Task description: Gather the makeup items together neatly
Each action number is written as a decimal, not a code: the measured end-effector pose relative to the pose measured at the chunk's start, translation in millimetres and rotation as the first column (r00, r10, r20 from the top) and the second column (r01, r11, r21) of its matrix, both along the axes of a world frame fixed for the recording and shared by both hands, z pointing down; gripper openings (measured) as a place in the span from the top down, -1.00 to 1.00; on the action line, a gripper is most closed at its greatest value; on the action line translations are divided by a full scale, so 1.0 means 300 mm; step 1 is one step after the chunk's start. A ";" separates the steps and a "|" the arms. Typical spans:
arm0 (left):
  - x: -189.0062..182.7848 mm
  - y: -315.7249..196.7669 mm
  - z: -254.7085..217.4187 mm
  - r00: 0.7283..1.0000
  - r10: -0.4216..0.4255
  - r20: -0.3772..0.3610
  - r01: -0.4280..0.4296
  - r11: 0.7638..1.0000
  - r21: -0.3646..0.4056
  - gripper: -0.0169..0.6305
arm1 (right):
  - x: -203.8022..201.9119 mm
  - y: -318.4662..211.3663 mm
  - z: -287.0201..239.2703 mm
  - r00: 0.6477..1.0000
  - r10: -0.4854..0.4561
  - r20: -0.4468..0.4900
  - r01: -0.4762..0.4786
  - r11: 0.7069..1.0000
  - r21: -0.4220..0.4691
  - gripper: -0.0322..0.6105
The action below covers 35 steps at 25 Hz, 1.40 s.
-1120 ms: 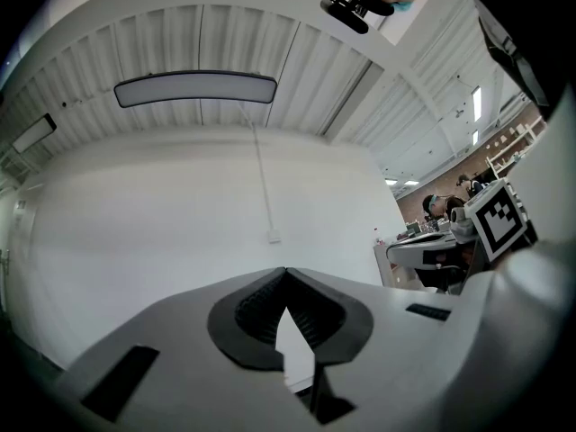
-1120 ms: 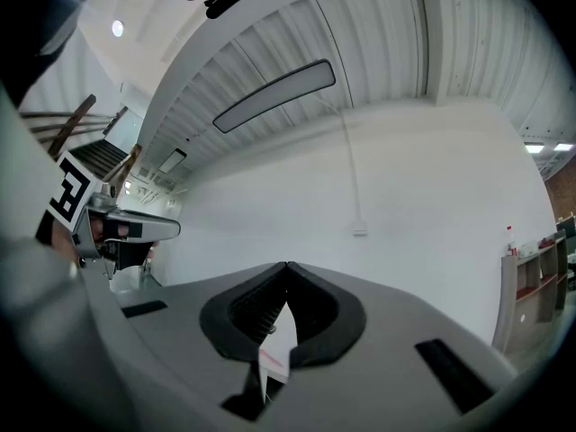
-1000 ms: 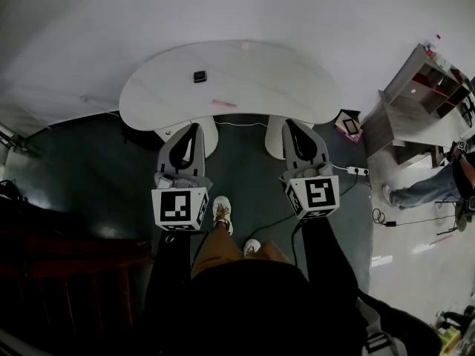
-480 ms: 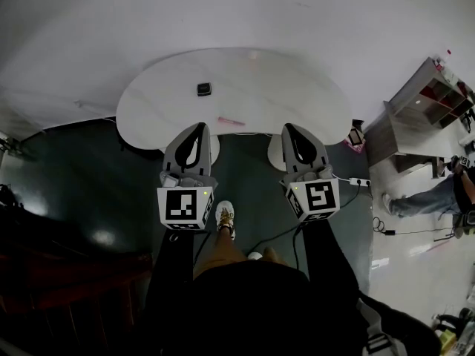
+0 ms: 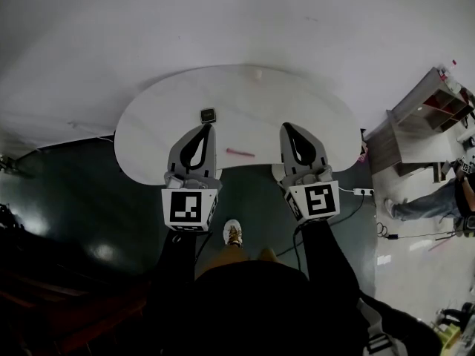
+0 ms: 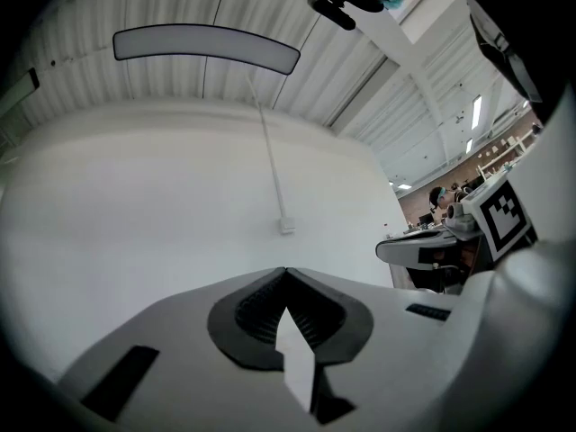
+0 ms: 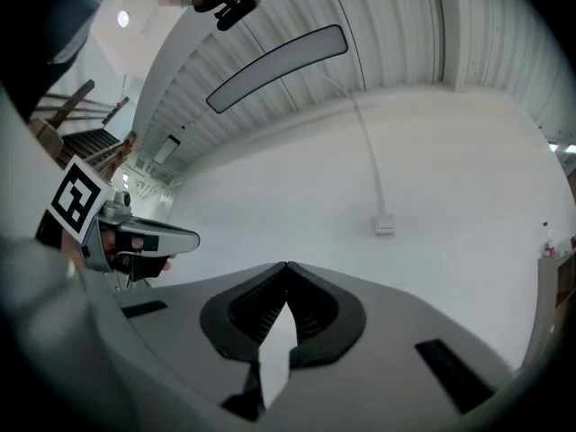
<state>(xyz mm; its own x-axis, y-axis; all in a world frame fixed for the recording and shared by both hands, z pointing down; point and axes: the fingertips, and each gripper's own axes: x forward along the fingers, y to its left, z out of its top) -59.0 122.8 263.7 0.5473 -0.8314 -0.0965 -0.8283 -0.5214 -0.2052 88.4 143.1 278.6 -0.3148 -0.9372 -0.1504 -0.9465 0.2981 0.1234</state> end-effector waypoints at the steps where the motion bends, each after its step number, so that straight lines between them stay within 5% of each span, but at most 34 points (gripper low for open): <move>1: -0.004 -0.032 -0.003 1.000 0.006 0.000 -0.006 1.000 -0.001 0.90 | -0.008 -0.029 -0.007 1.000 0.003 0.003 -0.003 1.000 0.005 0.81; 16: -0.139 -0.425 0.025 0.999 -0.013 -0.052 0.012 1.000 -0.020 0.90 | -0.104 -0.347 0.010 0.998 0.061 -0.006 -0.061 0.998 -0.013 0.82; 35: -0.160 -0.581 0.091 0.998 0.024 -0.051 -0.028 0.998 -0.063 0.90 | -0.144 -0.520 0.059 0.994 0.104 -0.036 -0.106 0.993 -0.061 0.81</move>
<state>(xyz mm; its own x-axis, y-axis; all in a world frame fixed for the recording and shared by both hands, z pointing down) -107.1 -51.4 291.0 0.5646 -0.8222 -0.0721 -0.8227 -0.5536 -0.1291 45.2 -12.9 296.5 -0.2183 -0.9724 -0.0820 -0.9687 0.2057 0.1388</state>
